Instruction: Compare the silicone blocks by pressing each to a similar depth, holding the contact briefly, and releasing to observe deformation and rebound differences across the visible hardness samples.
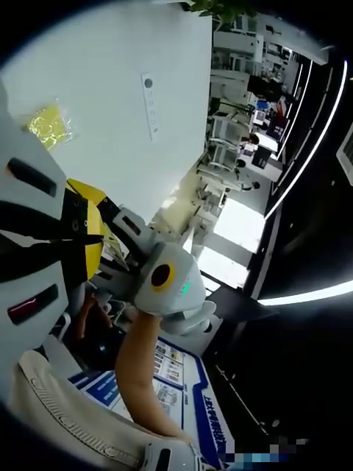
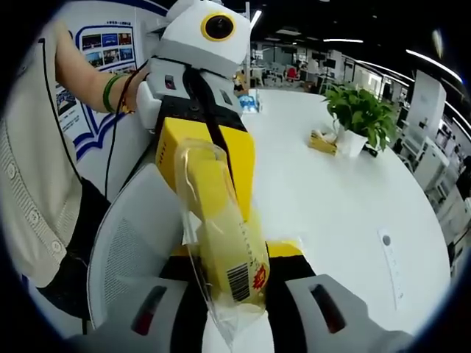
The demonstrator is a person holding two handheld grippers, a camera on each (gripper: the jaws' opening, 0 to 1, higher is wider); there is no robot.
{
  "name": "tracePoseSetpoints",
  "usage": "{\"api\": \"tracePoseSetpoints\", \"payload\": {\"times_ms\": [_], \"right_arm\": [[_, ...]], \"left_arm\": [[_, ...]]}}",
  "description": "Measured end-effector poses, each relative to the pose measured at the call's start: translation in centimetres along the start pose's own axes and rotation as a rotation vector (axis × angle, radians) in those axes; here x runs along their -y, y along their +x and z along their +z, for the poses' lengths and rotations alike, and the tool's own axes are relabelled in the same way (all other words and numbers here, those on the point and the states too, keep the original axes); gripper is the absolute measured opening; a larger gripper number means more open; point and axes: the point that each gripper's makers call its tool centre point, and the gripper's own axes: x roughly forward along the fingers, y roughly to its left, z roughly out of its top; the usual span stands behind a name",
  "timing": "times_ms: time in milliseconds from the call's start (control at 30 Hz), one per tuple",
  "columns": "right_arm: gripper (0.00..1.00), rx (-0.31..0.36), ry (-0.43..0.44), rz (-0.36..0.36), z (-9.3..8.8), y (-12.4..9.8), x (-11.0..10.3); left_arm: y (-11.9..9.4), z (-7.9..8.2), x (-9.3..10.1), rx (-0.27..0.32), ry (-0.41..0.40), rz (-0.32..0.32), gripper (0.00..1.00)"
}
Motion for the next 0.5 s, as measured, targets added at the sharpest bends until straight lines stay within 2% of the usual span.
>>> {"api": "tracePoseSetpoints", "payload": {"times_ms": [167,267,500], "right_arm": [[0.26,0.001,-0.003,-0.003,-0.1,0.1,0.1],[0.29,-0.004,-0.006,-0.019,-0.3,0.1,0.4],[0.4,0.057,0.012,-0.106,-0.5,-1.2,1.1]], "left_arm": [[0.0,-0.1,-0.3,0.011,-0.024,0.006,0.0],[0.0,-0.2,-1.0,0.029,-0.087,0.029,0.0],[0.3,-1.4,-1.7,0.03,-0.146,0.035,0.0]]}}
